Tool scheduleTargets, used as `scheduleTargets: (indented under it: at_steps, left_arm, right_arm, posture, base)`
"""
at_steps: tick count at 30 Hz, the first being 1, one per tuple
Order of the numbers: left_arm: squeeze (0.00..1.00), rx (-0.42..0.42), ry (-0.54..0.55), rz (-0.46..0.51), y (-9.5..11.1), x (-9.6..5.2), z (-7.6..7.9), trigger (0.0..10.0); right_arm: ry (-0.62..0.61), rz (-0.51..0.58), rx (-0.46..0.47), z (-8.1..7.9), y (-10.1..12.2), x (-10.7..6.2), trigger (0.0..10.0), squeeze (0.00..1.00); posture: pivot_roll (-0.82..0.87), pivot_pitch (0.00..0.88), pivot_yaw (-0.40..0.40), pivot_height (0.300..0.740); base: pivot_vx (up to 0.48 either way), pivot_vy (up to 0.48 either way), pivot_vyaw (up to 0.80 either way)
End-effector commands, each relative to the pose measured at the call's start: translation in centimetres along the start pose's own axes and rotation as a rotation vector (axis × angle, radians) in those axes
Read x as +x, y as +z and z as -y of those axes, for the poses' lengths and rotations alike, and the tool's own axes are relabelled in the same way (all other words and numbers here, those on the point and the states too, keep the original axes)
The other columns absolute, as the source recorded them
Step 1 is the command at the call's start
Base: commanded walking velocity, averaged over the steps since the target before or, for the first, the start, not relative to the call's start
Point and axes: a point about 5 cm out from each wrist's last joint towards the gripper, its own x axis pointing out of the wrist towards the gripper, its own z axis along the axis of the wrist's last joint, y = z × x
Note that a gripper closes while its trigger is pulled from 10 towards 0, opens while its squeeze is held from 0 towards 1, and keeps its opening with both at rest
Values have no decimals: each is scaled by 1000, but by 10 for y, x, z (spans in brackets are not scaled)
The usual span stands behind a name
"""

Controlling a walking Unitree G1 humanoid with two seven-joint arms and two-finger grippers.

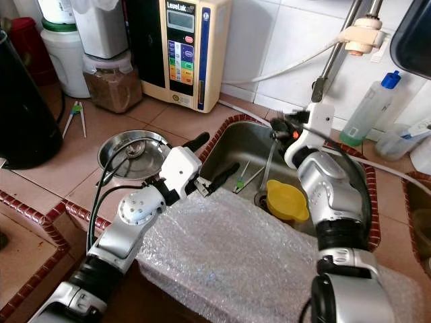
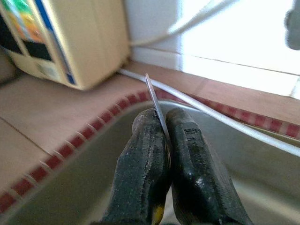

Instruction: Kitchen organization

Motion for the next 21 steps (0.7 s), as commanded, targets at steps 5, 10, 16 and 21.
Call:
scheduleTargets:
  at_steps: [5,10,16,21]
  left_arm:
    - [1000,-94,-46,-26,-1,-5,5,10000]
    - [1000,-177,-80,-71,-5,-12,8,10000]
    - [1000,-204,-160,-162,-10,-24,10,10000]
    - [1000,-233,-216,-210,-11,-30,14,10000]
  right_arm:
    - [-63,-49,-61,16,-15,-5,0,0]
    - [-49,-96,-126,17,-27,-7,0,0]
    - [-47,-148,-172,14,-48,-8,10000,1000]
    - [-26,-177,-193,11,-58,-9,10000,1000]
  posture:
    - [-55,0,-75,740]
    - [-45,0,-64,740]
    - [-38,0,-48,740]
    - [-38,0,-46,740]
  base:
    - [0,0,0]
    - [0,0,0]
    - [0,0,0]
    - [0,0,0]
